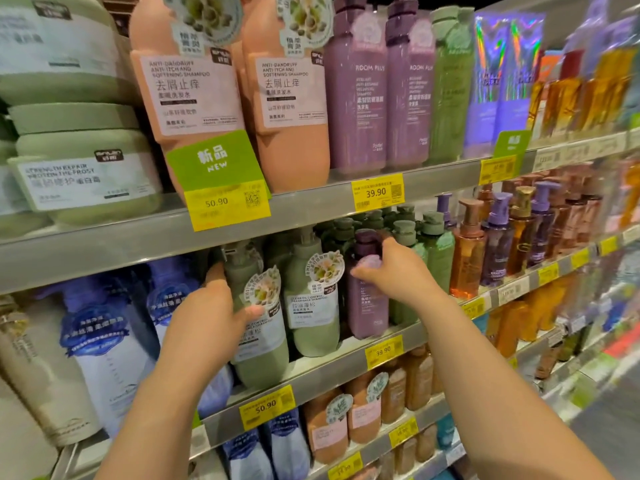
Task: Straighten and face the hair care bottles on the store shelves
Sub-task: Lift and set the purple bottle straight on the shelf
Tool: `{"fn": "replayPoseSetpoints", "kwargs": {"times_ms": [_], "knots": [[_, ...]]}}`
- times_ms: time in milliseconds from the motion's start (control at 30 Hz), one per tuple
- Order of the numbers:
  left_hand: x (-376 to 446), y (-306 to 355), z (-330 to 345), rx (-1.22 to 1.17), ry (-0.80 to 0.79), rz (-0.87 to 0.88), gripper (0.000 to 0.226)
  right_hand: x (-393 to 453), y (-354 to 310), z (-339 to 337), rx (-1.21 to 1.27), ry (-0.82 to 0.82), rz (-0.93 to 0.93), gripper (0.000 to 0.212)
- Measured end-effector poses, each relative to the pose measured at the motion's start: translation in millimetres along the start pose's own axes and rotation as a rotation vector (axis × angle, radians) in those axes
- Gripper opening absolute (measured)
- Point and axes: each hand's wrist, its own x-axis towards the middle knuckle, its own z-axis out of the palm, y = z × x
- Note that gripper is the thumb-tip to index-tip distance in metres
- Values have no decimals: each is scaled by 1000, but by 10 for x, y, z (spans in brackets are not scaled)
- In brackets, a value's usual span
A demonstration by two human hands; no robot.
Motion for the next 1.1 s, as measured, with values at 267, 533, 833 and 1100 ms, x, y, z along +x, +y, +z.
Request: {"fn": "replayPoseSetpoints", "kwargs": {"times_ms": [267,533,833,1100], "knots": [[-471,266,264,-18,496,110,49,52,172,38,-81,73,-136,71],[-407,915,737,-175,341,202,25,88,391,-62,-62,42,-385,75],[-391,1453,1243,-154,61,15,82,123,650,-213,203,-164,-572,81],[-384,1925,966,-427,200,46,90,164,772,-710,543,-195,-679,79]]}}
